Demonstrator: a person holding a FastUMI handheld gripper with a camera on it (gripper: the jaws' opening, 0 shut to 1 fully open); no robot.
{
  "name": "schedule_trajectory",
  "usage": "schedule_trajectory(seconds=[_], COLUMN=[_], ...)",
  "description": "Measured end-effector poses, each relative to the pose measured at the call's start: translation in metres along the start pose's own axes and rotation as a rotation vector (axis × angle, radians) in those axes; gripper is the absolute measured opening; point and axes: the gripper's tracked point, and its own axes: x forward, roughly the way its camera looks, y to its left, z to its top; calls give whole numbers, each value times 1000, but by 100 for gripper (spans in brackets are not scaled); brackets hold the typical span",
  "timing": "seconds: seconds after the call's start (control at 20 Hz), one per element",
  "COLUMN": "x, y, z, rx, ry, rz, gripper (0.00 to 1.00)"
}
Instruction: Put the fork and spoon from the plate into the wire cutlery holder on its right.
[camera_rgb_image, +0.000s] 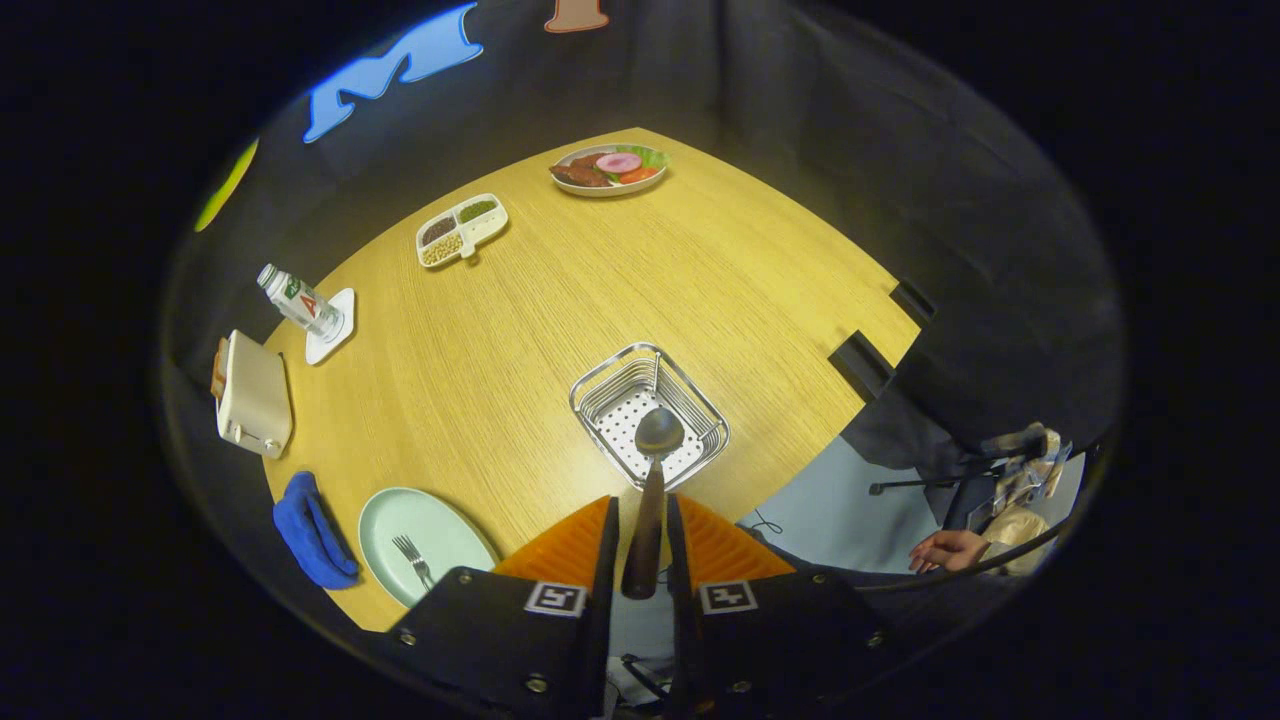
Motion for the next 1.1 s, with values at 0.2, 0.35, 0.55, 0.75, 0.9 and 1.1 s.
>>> schedule_trajectory(seconds=[0.2,0.35,0.55,0.75,0.9,1.1], x=[-8,-11,-17,-26,-30,-32], y=[8,18,45,85,121,166], z=[15,18,14,2,-17,-55], rx=[-4,-33,-109,-198,-282,-376], ry=[-60,-86,-103,-120,-121,-92], rz=[30,53,86,141,192,261], gripper=[99,99,99,99,99,99])
